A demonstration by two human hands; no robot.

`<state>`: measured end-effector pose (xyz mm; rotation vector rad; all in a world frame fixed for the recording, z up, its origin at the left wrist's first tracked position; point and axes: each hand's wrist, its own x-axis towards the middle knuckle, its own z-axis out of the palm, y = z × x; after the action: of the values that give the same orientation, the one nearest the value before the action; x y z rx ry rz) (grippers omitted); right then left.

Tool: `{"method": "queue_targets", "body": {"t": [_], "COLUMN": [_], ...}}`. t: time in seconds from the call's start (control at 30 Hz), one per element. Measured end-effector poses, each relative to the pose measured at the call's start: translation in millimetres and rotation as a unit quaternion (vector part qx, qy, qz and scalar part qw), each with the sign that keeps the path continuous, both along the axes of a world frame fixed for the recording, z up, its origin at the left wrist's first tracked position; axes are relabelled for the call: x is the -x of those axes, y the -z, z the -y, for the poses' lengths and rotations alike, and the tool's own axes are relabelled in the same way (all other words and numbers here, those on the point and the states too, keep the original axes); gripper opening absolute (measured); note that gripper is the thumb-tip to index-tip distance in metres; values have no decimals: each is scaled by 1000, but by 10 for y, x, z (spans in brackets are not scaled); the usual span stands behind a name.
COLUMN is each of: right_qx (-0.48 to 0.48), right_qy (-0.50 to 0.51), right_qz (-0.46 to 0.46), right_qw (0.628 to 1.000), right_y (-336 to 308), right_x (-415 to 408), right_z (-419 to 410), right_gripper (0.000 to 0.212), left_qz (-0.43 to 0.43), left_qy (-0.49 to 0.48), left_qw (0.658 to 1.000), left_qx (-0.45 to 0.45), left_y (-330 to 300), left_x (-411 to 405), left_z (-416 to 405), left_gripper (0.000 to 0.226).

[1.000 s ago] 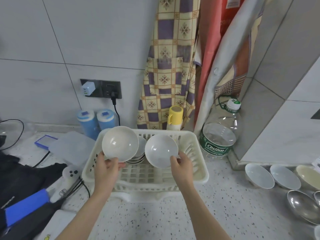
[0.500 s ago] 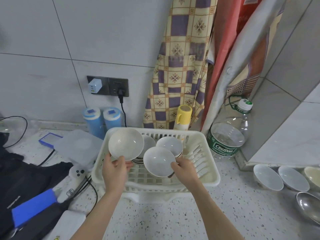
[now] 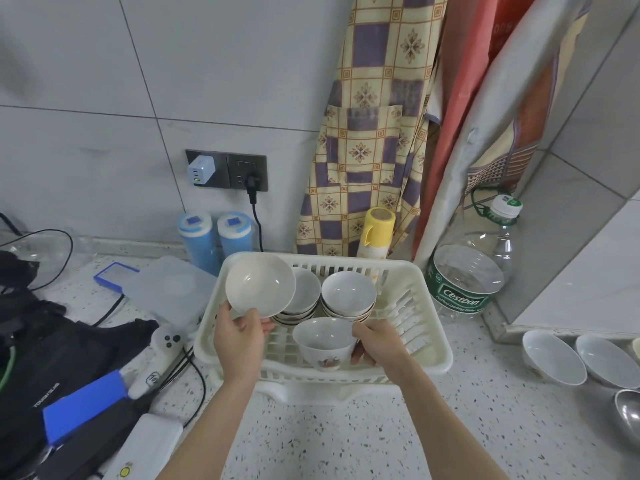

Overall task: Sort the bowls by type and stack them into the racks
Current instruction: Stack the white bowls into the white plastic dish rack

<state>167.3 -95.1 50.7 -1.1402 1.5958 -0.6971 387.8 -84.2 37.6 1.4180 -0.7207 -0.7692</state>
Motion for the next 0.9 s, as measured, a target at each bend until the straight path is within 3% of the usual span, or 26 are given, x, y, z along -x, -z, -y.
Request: {"method": "queue_targets", "body": {"t": [0.23,0.4,0.53,0.7,0.9], "right_qx": [-60,-104,-113,-114,-122], "right_qy": [-19,-50,-69,-91,-150], "right_qz": [5,-28,-71,-131,-223], "right_qw": [998,993,989,981,955], "right_y": [47,101,119,180,239], "right_x": [14,14,-43,-50,-62], "right_z": [64,155,168,194,232], "right_gripper": [17,26,11,21,15], "left_qz": [6,18,17,18,21], "left_qy": [-17,-18,-14,-8,25], "left_qw": [1000,999,999,999,999], "left_qx": [-5,-19,-23,-35,-44], "left_y": [-15,-23,-19,-5,-2], "left_x": [20,23,19,3,-16], "left_z": [-4,5,9,21,4], "left_gripper": [34,32,30,26,21]}}
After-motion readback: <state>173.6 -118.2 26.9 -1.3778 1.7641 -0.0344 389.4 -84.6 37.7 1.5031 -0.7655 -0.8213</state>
